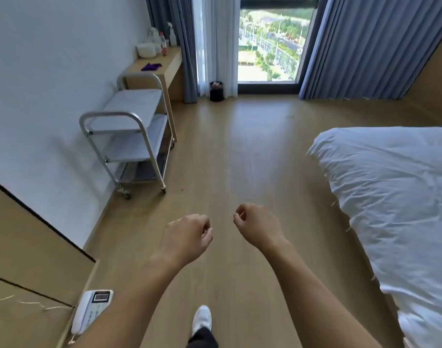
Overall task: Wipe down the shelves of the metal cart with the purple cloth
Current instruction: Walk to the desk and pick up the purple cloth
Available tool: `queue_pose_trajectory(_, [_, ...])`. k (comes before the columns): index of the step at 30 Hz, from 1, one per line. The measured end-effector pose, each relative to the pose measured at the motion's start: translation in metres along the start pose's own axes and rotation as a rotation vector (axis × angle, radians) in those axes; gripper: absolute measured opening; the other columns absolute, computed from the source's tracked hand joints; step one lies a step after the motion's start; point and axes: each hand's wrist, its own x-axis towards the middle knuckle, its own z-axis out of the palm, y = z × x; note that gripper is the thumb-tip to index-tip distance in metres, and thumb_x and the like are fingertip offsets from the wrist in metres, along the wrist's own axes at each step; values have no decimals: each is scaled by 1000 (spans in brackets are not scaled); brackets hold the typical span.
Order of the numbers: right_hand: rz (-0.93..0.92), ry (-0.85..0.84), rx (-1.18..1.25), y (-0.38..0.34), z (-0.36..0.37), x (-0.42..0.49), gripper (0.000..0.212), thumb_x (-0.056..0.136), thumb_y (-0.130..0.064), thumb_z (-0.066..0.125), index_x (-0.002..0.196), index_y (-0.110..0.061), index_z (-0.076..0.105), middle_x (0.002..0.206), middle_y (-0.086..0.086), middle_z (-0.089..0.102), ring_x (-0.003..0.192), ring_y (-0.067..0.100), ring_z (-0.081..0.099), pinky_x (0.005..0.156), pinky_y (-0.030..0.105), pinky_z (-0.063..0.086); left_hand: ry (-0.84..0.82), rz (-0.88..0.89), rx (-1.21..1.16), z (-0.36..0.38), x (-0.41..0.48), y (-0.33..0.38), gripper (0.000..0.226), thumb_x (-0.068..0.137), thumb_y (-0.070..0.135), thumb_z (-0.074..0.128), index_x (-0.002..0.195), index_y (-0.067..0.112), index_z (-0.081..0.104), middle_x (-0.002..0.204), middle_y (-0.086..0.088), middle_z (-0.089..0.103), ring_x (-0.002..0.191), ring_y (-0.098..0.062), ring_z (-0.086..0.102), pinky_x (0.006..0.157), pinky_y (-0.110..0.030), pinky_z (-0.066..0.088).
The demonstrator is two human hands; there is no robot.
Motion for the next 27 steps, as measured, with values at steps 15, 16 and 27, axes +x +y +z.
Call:
queue_pose_trajectory(15, [43,-18,-36,-18,31,201,21,94,-33,51,99,-22,68,99,-6,70,90,18,65,71,28,49,-49,-78,-112,38,202,-85,18,92,39,50,88,26,61,86,13,63,81,-11,60,64,-27,39])
queue_pose_trajectory(16, [42,-12,-31,-27,28,223,21,94,-33,51,99,-22,68,98,-6,71,89,18,65,72,29,50,-51,-83,-121,35,220,-91,17,92,39,50,87,26,61,86,13,63,81,-11,60,65,-27,40])
queue_pose_trajectory(27, [9,1,-21,-27,30,362,21,95,-34,50,92,-22,67,92,-8,68,87,12,62,68,28,49,-69,21,-89,36,362,-128,19,93,42,47,89,28,59,90,11,60,78,-9,59,70,-28,49])
